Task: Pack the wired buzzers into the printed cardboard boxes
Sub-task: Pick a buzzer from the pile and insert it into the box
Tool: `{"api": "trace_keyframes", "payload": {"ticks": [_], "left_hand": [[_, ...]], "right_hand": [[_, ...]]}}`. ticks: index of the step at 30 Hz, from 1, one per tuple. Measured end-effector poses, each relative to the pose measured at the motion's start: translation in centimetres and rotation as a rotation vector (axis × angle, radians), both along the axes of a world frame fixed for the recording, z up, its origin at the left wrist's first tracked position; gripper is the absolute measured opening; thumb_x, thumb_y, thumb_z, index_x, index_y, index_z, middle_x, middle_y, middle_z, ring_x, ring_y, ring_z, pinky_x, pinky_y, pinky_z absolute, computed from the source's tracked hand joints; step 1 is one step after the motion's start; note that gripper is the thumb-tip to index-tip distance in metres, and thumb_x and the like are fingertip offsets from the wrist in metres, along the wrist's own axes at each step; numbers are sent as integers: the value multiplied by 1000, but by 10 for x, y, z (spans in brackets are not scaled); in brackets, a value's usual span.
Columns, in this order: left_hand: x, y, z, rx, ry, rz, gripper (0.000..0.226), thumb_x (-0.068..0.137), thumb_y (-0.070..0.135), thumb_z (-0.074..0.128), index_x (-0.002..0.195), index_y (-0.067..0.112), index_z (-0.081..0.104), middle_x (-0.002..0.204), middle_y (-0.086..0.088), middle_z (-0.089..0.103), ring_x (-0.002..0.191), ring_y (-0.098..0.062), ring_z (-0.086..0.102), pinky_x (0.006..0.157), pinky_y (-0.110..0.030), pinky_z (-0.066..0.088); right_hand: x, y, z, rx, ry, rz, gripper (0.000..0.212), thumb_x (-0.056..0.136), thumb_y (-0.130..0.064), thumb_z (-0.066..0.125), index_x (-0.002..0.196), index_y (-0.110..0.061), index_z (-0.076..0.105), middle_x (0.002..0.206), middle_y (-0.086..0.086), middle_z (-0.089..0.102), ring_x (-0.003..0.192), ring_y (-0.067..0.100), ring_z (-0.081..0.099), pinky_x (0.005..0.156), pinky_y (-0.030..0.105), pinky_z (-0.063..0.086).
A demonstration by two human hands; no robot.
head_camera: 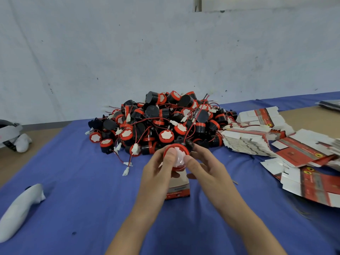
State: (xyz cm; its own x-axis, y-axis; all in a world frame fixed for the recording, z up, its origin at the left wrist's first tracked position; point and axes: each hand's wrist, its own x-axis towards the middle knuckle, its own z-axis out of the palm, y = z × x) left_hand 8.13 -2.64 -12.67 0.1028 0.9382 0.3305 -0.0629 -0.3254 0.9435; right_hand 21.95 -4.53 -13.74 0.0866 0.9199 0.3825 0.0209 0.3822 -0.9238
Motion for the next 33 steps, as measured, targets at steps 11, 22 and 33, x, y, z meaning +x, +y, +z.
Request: {"api": "trace_keyframes", "payload": {"ticks": [11, 22, 33], "left_hand": [[-15, 2, -9, 608, 628, 374, 33, 106, 37, 42, 136, 49, 49, 144, 18, 35, 124, 3, 43, 87, -15, 46], [-9, 3, -17, 932, 745, 481, 19, 99, 27, 54, 105, 19, 70, 97, 8, 71, 91, -12, 60, 79, -27, 49], [-8, -1, -9, 406, 346, 284, 15, 93, 57, 50, 102, 55, 63, 95, 28, 69, 86, 0, 66, 63, -12, 49]], "right_hand": [[13, -15, 2, 72, -417, -139, 46, 79, -59, 52, 125, -64, 45, 111, -26, 47, 106, -3, 55, 84, 3, 38], [13, -21, -6, 134, -784, -183, 56, 84, -63, 45, 136, -60, 26, 120, -30, 43, 101, -2, 55, 79, 22, 51], [13, -16, -7, 111, -388, -115, 46, 86, -66, 55, 129, -68, 39, 126, -30, 52, 113, -1, 60, 88, 29, 56]]}}
